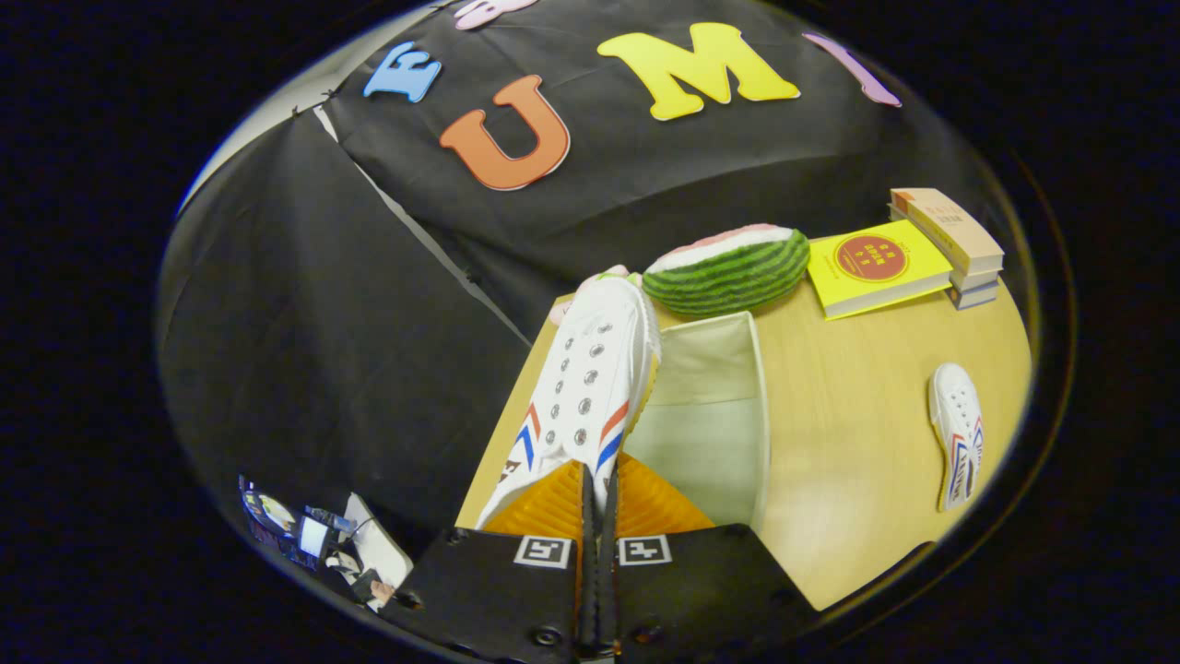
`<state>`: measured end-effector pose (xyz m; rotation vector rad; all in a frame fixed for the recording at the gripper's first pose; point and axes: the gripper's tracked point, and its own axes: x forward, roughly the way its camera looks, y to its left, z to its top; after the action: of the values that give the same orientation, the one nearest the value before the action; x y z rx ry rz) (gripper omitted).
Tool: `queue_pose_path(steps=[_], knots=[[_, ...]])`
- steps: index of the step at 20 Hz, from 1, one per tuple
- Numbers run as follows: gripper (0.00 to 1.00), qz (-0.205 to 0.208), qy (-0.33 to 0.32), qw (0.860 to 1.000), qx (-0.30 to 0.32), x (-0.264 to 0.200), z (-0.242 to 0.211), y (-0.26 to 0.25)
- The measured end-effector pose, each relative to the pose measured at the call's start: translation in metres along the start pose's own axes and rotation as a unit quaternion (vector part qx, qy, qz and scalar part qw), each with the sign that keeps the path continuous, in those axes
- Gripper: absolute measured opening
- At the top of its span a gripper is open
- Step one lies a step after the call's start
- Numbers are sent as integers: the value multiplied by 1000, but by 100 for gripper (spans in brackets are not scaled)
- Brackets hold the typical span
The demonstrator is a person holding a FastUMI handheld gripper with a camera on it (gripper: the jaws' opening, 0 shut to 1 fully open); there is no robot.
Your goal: Open the storage box then place both shoes into the box .Put the left shoe in first, then the right shoe, with the right side of both shoes facing outward in a uniform manner.
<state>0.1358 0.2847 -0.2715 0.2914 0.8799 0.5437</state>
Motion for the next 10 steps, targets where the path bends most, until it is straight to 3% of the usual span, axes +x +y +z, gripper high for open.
queue_pose_path(steps=[5,10], knots=[[5,-16,2,999,37,41,-12,-7],[5,-38,16,999,18,68,-31,-17]])
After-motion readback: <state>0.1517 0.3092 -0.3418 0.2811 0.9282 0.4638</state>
